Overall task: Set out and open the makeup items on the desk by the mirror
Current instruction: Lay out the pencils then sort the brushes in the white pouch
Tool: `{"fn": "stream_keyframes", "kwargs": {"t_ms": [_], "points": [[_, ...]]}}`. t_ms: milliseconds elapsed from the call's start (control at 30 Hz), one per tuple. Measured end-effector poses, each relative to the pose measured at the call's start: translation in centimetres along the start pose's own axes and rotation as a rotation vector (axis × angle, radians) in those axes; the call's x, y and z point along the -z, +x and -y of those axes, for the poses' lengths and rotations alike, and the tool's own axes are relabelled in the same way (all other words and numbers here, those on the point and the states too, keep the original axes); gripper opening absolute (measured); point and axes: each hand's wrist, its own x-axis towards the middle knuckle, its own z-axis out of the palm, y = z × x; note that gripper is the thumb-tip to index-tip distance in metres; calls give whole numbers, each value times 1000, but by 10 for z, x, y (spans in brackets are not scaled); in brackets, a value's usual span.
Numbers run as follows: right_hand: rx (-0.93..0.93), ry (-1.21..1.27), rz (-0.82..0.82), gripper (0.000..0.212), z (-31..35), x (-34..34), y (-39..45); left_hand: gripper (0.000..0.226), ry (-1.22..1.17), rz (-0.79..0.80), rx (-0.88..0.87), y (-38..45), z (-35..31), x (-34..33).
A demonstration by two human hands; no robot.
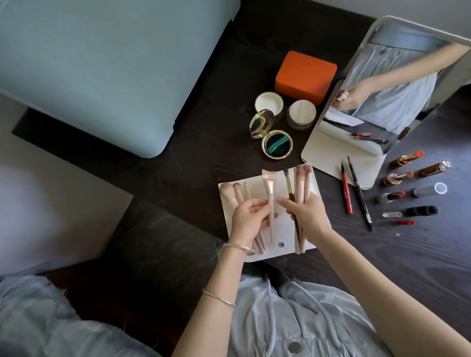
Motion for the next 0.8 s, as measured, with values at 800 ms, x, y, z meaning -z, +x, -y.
{"fn": "stream_keyframes", "kwargs": {"t_ms": [800], "points": [[53, -265, -101, 27, -6, -36, -4, 21, 214, -71, 82, 10, 16, 23]]}}
